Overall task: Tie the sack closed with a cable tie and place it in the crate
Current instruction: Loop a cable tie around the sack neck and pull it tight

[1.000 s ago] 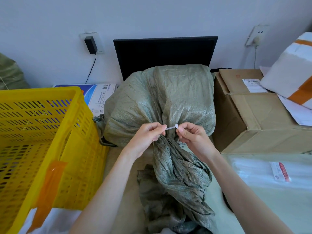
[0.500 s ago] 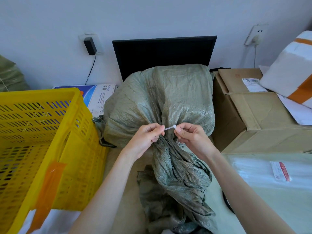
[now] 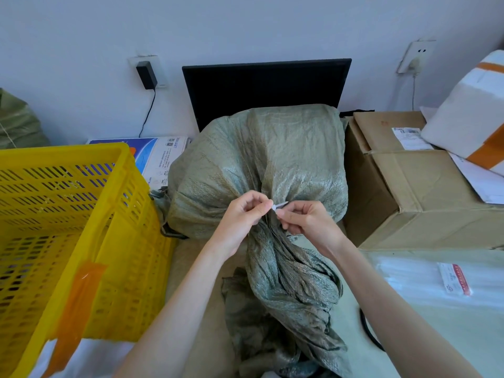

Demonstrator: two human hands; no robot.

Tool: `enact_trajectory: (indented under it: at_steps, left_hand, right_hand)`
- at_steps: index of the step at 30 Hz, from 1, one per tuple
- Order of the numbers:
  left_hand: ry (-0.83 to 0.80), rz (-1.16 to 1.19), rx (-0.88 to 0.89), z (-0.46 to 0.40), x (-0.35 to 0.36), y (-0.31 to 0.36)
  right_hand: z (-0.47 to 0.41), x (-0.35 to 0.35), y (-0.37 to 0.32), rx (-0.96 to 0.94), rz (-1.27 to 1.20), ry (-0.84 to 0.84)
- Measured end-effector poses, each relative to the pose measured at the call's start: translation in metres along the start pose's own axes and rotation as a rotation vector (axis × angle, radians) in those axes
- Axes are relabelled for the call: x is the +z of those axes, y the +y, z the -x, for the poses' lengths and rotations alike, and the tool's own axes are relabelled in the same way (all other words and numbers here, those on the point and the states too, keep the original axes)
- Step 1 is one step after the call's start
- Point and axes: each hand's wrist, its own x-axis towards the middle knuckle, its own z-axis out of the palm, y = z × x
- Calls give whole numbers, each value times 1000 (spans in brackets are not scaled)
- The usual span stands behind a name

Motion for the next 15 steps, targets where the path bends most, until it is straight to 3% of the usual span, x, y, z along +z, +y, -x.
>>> enact_trajectory:
  at_steps: [7,15]
  left_hand:
    - [92,-75,139,-1,0,-4]
    - [58,-222,228,4,6,-3]
  right_hand:
    - [6,3,-9,-126,117,118]
    - [10,6,-23,-93,190,87]
